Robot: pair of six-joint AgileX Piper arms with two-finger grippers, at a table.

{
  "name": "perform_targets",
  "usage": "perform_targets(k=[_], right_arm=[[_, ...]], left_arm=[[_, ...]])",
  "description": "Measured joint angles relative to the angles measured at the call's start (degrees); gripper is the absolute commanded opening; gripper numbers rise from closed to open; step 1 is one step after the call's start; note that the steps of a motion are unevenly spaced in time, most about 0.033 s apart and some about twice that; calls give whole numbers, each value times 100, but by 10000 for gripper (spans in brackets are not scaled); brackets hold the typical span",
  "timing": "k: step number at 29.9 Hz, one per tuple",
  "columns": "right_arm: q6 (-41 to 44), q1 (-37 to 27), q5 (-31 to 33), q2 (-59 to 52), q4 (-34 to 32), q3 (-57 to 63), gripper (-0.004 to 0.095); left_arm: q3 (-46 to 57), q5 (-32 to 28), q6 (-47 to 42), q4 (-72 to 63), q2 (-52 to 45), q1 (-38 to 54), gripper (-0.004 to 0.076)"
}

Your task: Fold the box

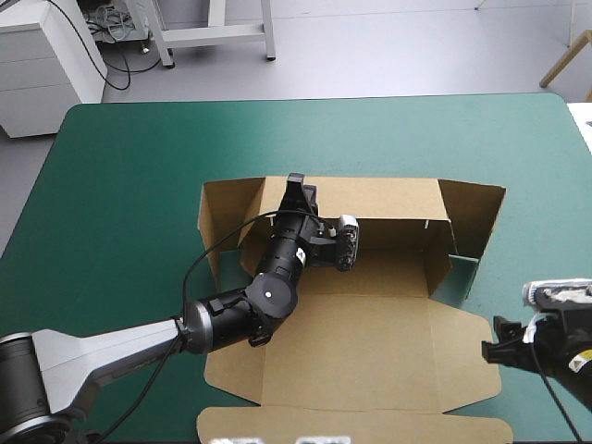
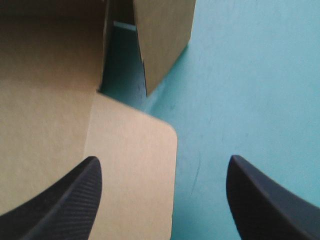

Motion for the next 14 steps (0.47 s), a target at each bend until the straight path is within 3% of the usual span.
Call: perform_targets(k=[14], right_arm=[[171, 0, 262, 3021, 0, -3334, 634]], left_arm=[[0, 0, -12, 0, 0, 0, -10]])
